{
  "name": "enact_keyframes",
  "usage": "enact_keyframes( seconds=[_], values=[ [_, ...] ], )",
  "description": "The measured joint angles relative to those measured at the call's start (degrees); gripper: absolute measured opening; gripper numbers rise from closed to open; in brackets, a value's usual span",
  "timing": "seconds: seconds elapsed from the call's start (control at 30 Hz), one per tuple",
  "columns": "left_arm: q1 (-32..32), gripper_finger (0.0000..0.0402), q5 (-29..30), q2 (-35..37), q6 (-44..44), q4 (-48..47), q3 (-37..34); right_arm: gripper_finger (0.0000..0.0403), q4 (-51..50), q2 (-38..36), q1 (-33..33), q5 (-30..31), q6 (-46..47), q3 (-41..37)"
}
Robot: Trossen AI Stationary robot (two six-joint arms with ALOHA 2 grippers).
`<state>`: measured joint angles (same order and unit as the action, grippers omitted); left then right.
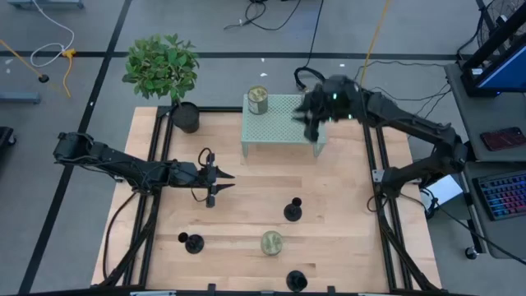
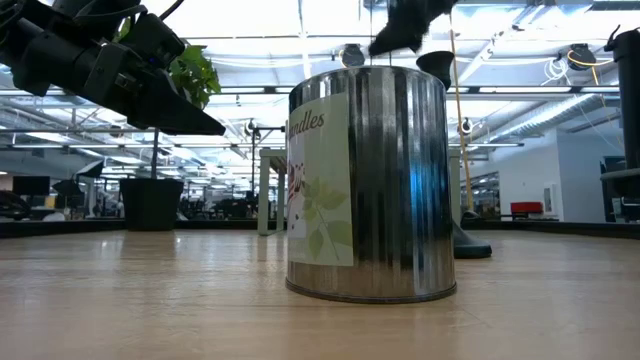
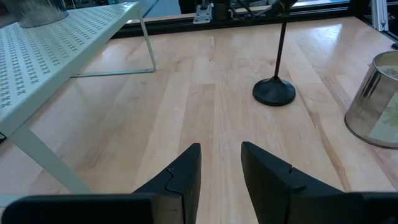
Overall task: Pick & Place candle stick holders
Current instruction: Put the silver scented candle on the shelf aligned with the other silver scented candle
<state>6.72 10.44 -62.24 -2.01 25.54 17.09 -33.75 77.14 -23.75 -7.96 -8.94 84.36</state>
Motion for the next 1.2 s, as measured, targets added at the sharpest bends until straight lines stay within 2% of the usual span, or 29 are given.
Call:
enact_keyframes(
  seconds=[0.1, 0.2, 0.43, 0.57, 0.67, 0.9, 0.97, 1.13, 1.2],
  values=[
    [0.00, 0.0122, 0.02, 0.00, 0.12, -0.04, 0.00, 0.0112, 0.04, 0.07, 7.14, -4.37, 0.99, 0.00],
    [0.00, 0.0122, 0.02, 0.00, 1.63, -0.04, -0.01, 0.0112, 0.78, 1.76, 15.20, -3.82, 1.61, 0.00],
    [0.00, 0.0122, 0.00, 0.00, 3.88, -0.46, 0.01, 0.0105, 1.74, 8.49, 31.37, 1.99, 9.38, -0.06],
    [0.09, 0.0122, 0.00, 0.00, 4.91, -0.91, 0.01, 0.0104, 1.82, 12.53, 37.21, 6.48, 11.52, -0.04],
    [0.07, 0.0122, 0.00, -0.02, 5.35, -1.91, 0.01, 0.0106, 2.98, 15.53, 39.85, 8.18, 11.64, -0.07],
    [0.07, 0.0122, 0.00, 0.00, 5.57, -2.32, 0.01, 0.0132, 5.44, 23.05, 43.04, 7.61, 12.34, -0.02],
    [0.07, 0.0122, 0.00, -0.02, 5.50, -2.32, 0.01, 0.0147, 5.33, 24.71, 43.20, 4.99, 12.35, -0.02],
    [0.07, 0.0122, 0.00, -0.01, 5.81, -3.35, 0.01, 0.0182, 7.65, 26.92, 44.50, -7.15, 9.44, -0.07],
    [0.07, 0.0122, 0.00, -0.02, 5.82, -3.97, 0.01, 0.0189, 7.33, 27.26, 45.35, -8.81, 6.18, -0.07]
  ],
)
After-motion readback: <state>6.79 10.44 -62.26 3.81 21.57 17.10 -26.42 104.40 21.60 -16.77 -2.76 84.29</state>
